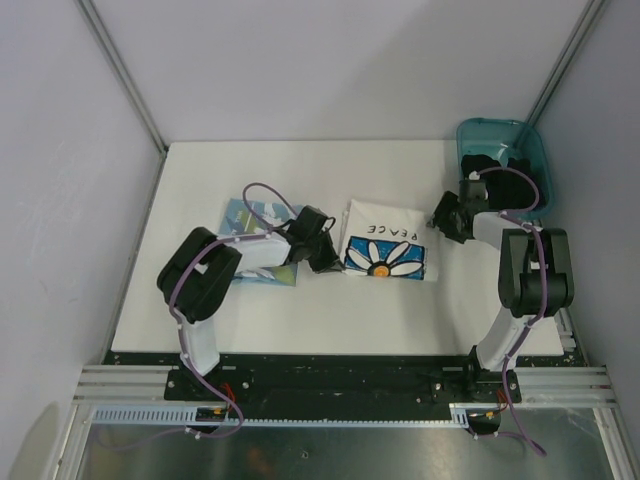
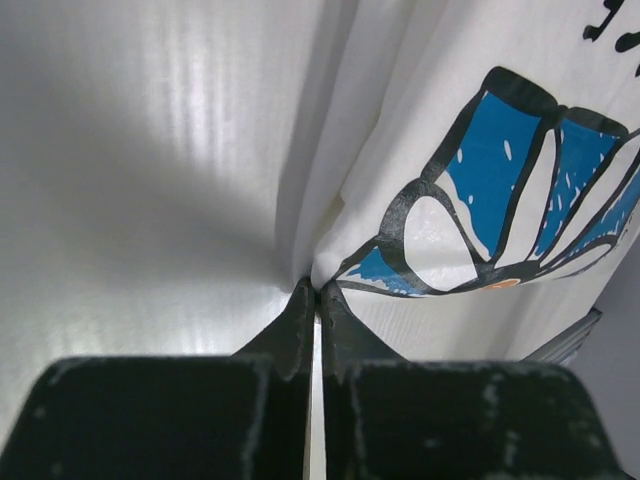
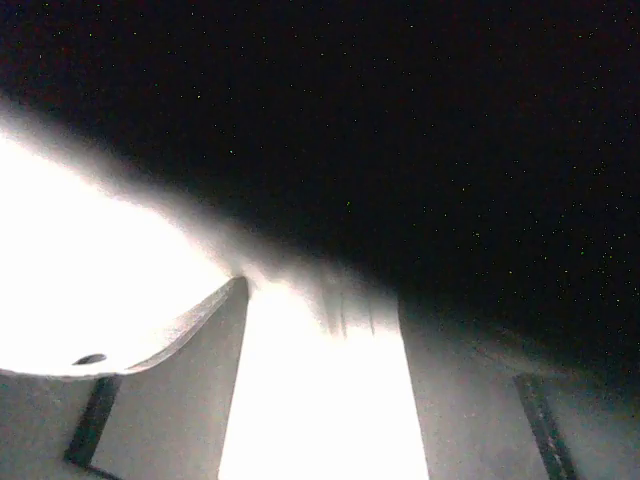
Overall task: Fold and stack the t-shirts
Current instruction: Put the neatly folded tshirt into the corner of the board with both arms
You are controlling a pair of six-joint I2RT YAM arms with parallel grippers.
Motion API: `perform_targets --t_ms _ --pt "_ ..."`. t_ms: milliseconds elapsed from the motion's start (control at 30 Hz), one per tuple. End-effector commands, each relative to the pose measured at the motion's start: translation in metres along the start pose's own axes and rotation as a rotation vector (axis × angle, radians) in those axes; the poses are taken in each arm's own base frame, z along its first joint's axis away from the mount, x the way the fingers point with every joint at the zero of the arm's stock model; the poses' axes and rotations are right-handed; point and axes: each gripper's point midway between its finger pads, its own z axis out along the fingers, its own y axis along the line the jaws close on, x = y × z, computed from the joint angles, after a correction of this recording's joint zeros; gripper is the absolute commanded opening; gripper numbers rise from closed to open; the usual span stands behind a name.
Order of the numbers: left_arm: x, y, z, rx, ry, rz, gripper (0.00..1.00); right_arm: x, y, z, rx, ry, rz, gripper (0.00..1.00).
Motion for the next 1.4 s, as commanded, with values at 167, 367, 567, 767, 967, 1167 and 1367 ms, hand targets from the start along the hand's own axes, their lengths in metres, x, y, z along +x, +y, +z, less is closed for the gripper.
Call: perform_targets --t_ms 167,367,567,767,967,1167,1367 --pt "-0.017 0.033 -0.027 -0.103 -0.057 0.007 0.00 0.011 0.039 0.008 -0.095 0.014 -0.067 0.66" --pt "-0.021 0.036 -0.027 -0.118 -0.056 0.016 0.00 0.012 0.043 0.015 -0.105 0.002 -0.077 0.64" --pt "-0.027 0.039 -0.030 -0.129 -0.062 0.016 0.00 0.015 0.057 0.024 -0.159 -0.005 -0.097 0.62" --pt "-0.029 0.038 -0.030 -0.129 -0.060 0.017 0.00 0.019 0.063 0.025 -0.190 0.012 -0.074 0.52" --pt "-0.033 0.032 -0.031 -0.117 -0.062 0.024 0.00 0.025 0.064 0.022 -0.184 0.038 -0.055 0.13" --pt "-0.046 0.009 -0.045 -0.073 -0.094 0.066 0.00 0.026 0.076 -0.002 -0.114 -0.001 -0.114 0.00" --pt "-0.059 -0.013 -0.067 -0.036 -0.138 0.117 0.00 0.018 0.090 -0.024 -0.047 -0.079 -0.182 0.00"
